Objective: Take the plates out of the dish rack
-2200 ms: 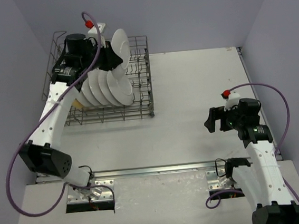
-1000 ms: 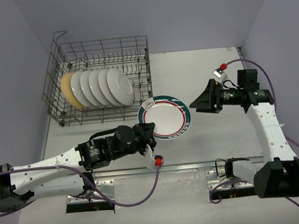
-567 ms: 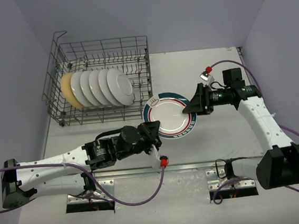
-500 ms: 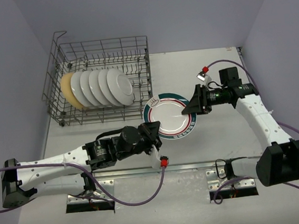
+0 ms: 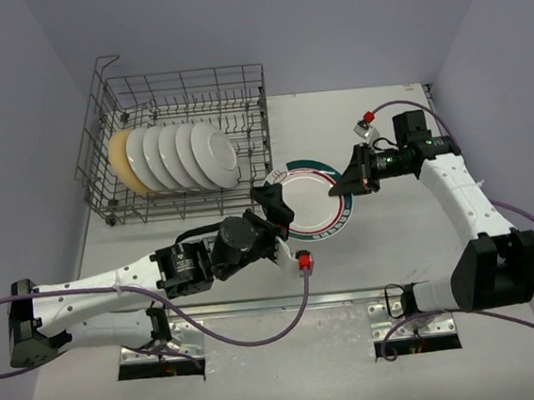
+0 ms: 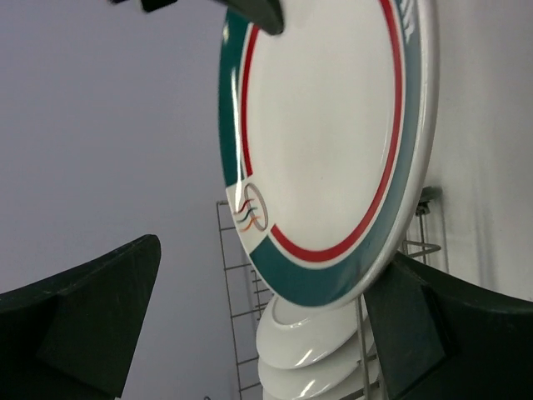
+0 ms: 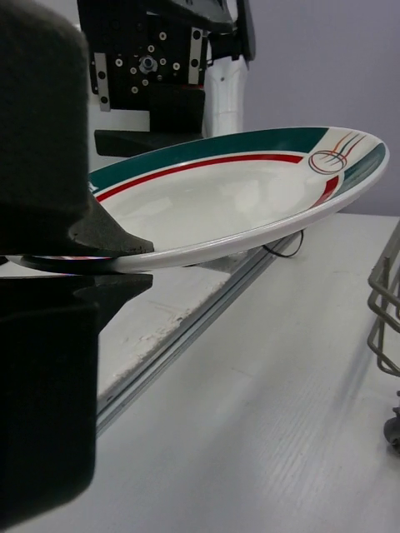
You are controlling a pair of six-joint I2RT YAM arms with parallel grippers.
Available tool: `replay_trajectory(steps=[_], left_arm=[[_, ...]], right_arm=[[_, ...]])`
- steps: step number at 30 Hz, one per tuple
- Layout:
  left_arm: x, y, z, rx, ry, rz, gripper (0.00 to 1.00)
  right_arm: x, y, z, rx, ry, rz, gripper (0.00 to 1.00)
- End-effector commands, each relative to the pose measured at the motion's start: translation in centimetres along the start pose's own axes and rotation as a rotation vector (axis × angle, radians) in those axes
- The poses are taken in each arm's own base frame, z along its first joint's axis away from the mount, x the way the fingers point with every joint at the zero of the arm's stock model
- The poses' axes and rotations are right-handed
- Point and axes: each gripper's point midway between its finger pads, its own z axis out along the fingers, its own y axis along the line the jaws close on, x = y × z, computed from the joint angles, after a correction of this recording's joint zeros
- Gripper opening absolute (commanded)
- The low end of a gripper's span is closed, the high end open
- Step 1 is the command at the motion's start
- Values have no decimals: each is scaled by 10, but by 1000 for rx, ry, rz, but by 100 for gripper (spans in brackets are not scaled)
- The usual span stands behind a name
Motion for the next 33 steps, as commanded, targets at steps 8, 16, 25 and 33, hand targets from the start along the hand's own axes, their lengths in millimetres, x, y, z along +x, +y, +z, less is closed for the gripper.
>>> replay_trajectory(steps=[8, 16, 25, 33], left_arm=[[37, 144, -46, -346, 83, -770, 100], [86, 167, -58, -479, 133, -1176, 100], [139, 167, -48, -531, 197, -1375, 100], [152, 165, -28, -523, 246, -1380, 100]], right_arm=[[-127, -127, -71, 345, -392, 75, 0], [-201, -182, -90, 425, -704, 220, 0], [-263, -257, -62, 345, -773, 403, 0], [-301, -314, -47, 314, -835, 480, 1]])
